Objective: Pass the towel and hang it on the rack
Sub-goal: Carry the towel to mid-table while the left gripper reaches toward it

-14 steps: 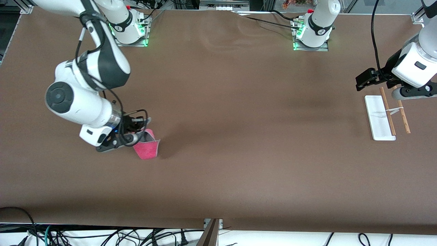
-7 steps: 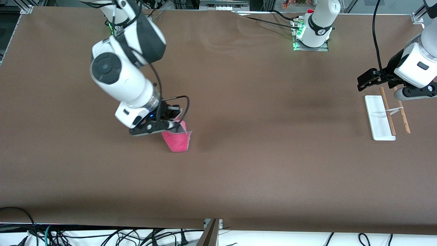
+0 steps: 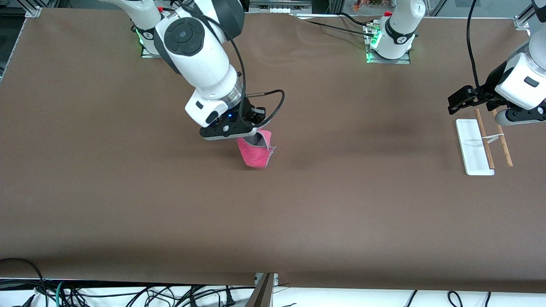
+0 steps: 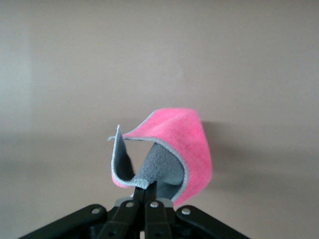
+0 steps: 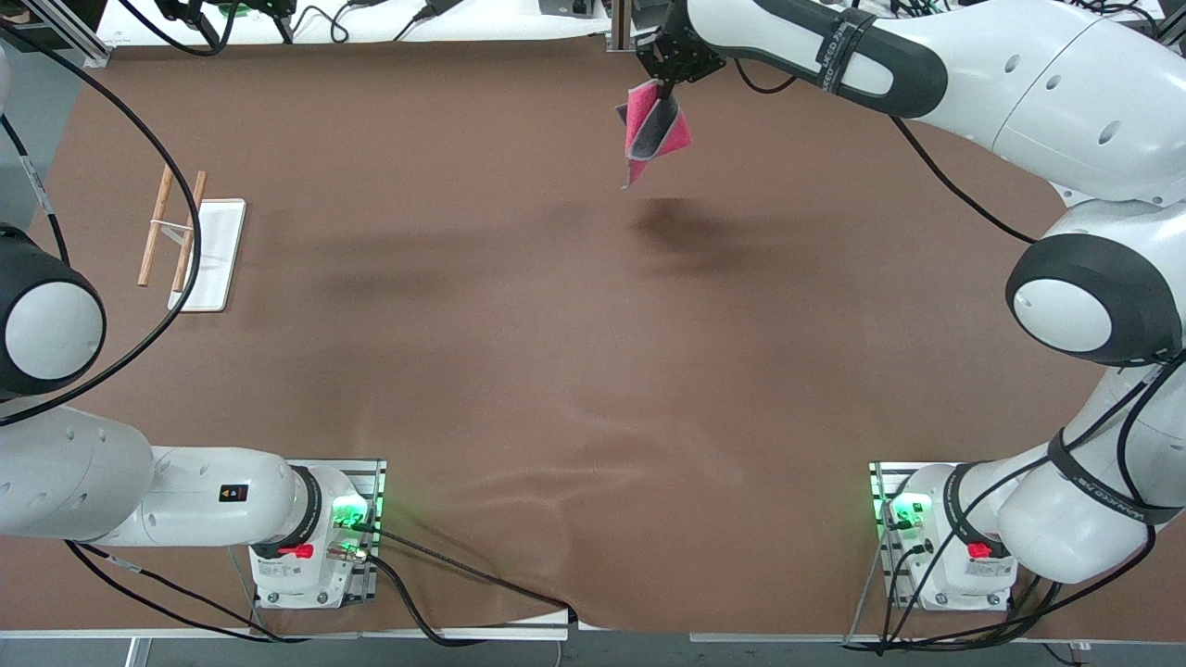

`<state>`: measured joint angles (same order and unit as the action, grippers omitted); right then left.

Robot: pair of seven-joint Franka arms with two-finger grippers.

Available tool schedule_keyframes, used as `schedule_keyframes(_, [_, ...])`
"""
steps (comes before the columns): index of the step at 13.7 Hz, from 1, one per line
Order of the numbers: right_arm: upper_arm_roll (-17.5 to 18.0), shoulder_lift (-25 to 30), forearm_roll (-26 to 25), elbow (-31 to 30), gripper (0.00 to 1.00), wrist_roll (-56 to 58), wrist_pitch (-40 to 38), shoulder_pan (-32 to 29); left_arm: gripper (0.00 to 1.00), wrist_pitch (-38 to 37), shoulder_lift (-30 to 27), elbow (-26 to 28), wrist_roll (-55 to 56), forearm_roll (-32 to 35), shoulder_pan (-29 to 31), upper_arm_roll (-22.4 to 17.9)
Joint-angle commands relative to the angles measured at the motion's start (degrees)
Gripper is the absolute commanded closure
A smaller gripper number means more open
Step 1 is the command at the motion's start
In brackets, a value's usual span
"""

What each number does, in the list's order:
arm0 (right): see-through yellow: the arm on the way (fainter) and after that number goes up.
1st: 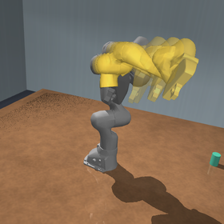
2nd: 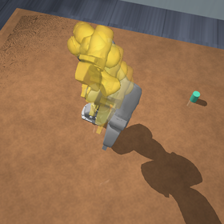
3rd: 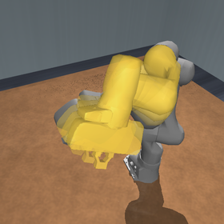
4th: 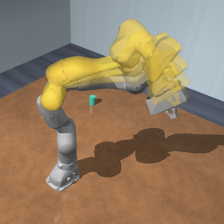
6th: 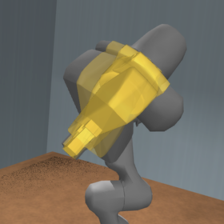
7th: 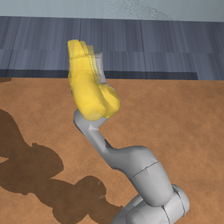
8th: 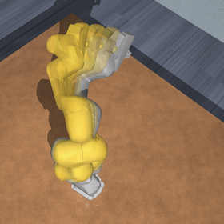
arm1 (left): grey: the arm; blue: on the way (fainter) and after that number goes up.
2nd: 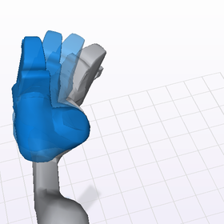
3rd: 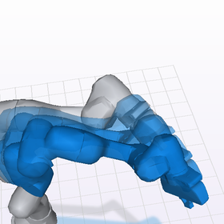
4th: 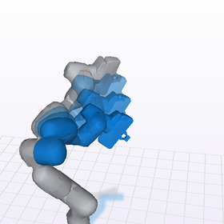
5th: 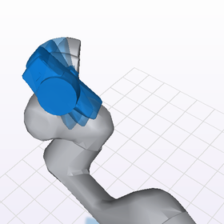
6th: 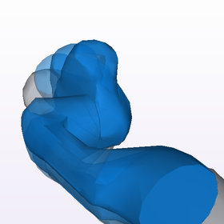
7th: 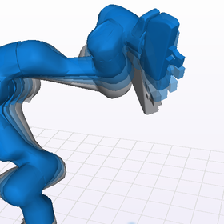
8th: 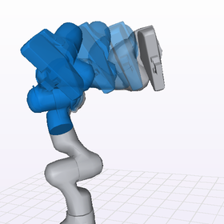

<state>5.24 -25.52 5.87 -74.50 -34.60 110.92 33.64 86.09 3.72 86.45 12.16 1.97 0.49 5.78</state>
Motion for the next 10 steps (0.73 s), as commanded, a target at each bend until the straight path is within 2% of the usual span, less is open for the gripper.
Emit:
schedule_keyframes(1, [-0.50,-0.84,0.37,1.64,1.00,-3.61,2.53,3.00,0.00,-0.75,1.90,-2.86,-0.82,-0.21,-0.13,0.02])
schedule_keyframes(4, [-0.50,-1.28,0.46,1.64,1.00,-14.68,6.23,4.85,0.00,0.47,3.84,-5.07,-0.91,-0.21,-0.57,0.02])
schedule_keyframes(6, [-0.50,-1.37,0.37,1.64,1.00,-15.49,6.59,5.47,0.00,4.24,3.66,-4.98,-0.91,-1.17,-2.41,0.46])
schedule_keyframes(7, [-0.50,-1.46,0.37,1.64,1.00,-15.67,6.59,5.91,0.00,6.70,3.84,-4.19,-0.91,-3.79,-2.59,0.46])
schedule_keyframes(8, [-0.50,-1.46,0.46,1.64,1.00,-15.67,6.59,5.91,0.00,8.55,3.84,-0.62,-0.91,-6.77,-2.86,0.63])
schedule_keyframes(10, [-0.50,-1.46,0.37,1.64,1.00,-15.49,6.68,6.09,0.00,9.44,4.02,2.57,-0.91,-7.59,-4.09,0.98])
